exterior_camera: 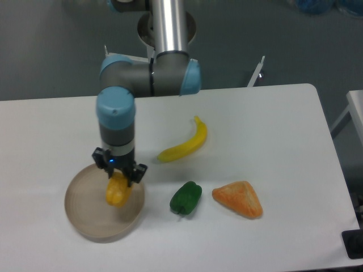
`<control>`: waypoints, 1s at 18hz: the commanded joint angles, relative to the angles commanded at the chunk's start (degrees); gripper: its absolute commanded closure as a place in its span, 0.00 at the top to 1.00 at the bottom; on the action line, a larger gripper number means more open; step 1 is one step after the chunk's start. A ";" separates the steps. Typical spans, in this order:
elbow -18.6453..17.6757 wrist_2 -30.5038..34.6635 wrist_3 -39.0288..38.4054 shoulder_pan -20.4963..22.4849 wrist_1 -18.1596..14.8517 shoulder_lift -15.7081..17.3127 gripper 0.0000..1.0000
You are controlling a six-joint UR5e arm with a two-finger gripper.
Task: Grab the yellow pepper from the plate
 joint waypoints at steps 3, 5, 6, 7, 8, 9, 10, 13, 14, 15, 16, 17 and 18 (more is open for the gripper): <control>-0.09 0.00 5.62 3.96 -0.70 1.49 0.52; 0.17 0.00 10.54 6.94 -2.54 1.67 0.52; 0.35 0.00 13.70 8.44 -3.59 1.76 0.52; 0.53 0.00 16.51 9.67 -4.30 2.11 0.52; 0.79 0.00 18.72 10.90 -4.74 2.11 0.52; 1.23 0.00 20.30 12.22 -4.83 2.11 0.52; 1.93 0.09 21.71 13.19 -4.83 2.03 0.52; 3.08 2.63 26.37 15.82 -4.40 1.50 0.52; 3.42 3.33 27.95 16.53 -4.31 1.32 0.52; 4.04 3.34 28.75 17.32 -4.31 1.15 0.52; 4.39 3.34 29.19 17.85 -4.31 1.06 0.52; 4.57 3.34 29.46 18.12 -4.31 0.97 0.52; 5.01 3.34 29.72 18.21 -4.31 0.80 0.52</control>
